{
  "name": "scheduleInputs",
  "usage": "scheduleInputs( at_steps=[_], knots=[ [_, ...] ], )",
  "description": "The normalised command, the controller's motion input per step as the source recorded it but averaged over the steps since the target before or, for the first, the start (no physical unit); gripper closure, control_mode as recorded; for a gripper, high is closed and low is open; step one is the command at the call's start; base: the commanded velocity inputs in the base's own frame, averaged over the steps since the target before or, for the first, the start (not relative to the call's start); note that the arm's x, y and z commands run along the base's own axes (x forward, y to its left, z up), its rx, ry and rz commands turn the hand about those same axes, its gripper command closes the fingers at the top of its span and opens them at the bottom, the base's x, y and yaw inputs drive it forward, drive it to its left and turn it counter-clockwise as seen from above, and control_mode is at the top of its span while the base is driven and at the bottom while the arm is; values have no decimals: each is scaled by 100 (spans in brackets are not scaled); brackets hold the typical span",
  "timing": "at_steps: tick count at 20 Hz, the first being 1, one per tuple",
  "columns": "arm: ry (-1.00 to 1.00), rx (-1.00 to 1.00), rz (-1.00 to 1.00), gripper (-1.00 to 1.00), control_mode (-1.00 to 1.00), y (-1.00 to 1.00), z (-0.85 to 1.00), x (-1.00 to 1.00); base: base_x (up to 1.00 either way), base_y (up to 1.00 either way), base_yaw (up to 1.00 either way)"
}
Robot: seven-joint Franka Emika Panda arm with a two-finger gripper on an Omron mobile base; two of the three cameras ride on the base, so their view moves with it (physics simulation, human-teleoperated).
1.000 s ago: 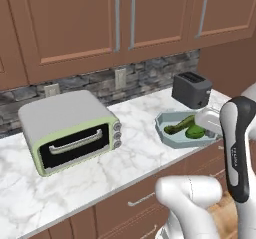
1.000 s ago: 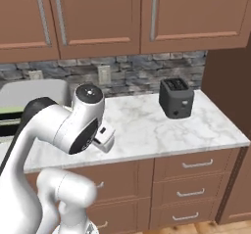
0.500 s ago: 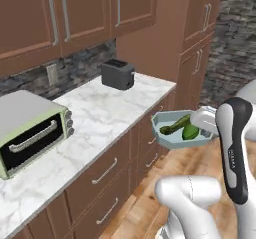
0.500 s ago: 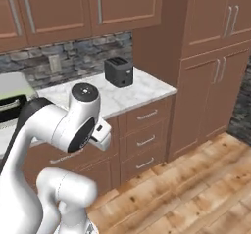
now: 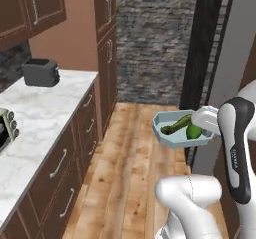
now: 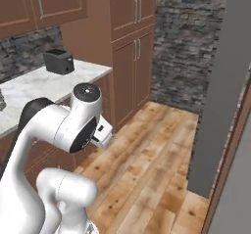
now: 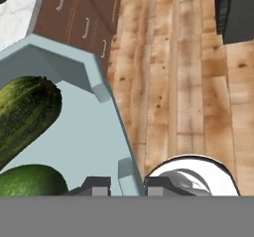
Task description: Take the squash and avocado out of the freezer and place them in the tupperware container on the counter. Then put the tupperware containing the vegetables back in the freezer.
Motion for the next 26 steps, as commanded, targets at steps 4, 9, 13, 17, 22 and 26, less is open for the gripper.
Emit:
scheduleInputs(
  at_steps=[4,9,13,17,22,26],
  knots=[
    [0,0,0,100,100,0,0,0,-100,8,-63],
    [0,0,0,100,100,0,0,0,-90,-1,-46],
    [0,0,0,100,100,0,0,0,-56,-34,-25],
    [0,0,0,100,100,0,0,0,-8,-63,-14],
    [0,0,0,100,100,0,0,0,8,-87,-16],
    [0,0,0,100,100,0,0,0,49,-81,-12]
  ],
)
